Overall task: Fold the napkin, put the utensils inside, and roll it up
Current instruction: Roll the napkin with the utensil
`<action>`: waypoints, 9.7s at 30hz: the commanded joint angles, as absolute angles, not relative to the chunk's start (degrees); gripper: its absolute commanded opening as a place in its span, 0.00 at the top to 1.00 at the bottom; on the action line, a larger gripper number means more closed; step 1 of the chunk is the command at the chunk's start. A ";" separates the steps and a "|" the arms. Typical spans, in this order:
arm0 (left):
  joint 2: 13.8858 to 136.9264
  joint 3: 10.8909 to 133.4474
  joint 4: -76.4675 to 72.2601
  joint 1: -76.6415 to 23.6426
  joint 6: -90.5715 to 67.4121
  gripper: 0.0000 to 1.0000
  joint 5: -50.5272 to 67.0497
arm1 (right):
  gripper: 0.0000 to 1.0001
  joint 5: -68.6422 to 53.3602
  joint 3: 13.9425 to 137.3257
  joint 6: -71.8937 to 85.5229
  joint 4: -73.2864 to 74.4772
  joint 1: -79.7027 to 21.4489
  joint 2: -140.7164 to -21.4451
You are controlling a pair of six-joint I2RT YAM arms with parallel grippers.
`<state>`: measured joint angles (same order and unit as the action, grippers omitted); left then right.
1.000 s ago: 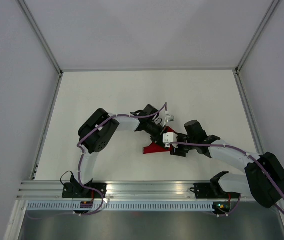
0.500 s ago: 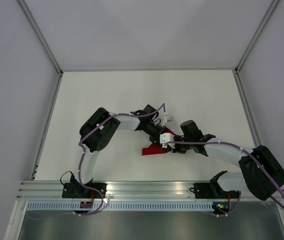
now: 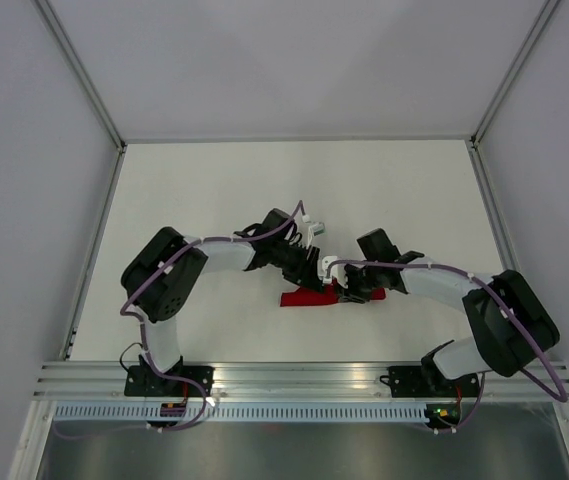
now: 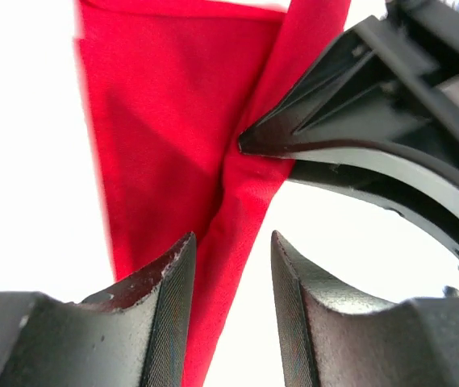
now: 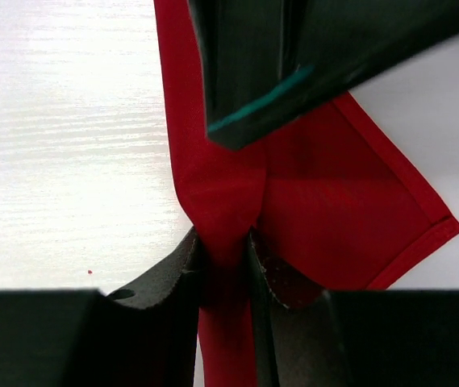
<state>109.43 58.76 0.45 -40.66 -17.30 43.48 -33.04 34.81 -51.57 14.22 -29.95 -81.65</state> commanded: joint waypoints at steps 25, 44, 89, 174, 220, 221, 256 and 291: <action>85.69 33.92 -32.25 -59.67 14.73 0.35 -5.18 | 0.82 -44.39 63.98 -67.06 55.63 -20.92 -115.57; 103.44 41.49 -29.97 -66.80 28.04 0.42 -2.37 | 0.82 -44.56 67.41 -67.06 58.36 -19.87 -119.27; 111.79 49.74 -11.17 -48.79 -2.63 0.98 38.22 | 0.02 -39.28 39.48 -47.10 24.34 -13.89 -69.54; 97.98 34.80 -37.88 -67.94 27.06 0.30 -7.47 | 0.99 -39.73 60.64 -61.52 49.21 -25.40 -111.62; 107.66 49.64 -7.83 -57.22 9.94 0.98 19.59 | 0.20 -40.96 55.39 -52.20 37.62 -10.28 -82.81; 108.01 50.27 -6.78 -56.52 8.97 0.98 22.47 | 0.20 -41.13 54.15 -52.38 36.92 -10.28 -81.23; 129.46 73.30 17.84 -44.21 0.62 0.96 54.05 | 0.37 -24.17 25.93 -49.66 6.94 -32.17 -69.78; 87.28 30.50 -42.63 -48.06 -4.93 0.37 8.29 | 0.76 -39.28 53.60 -66.18 47.62 -24.26 -100.71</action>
<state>90.59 32.18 -33.69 -45.04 -7.62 15.88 -38.85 52.07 -61.82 40.45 -25.02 -95.90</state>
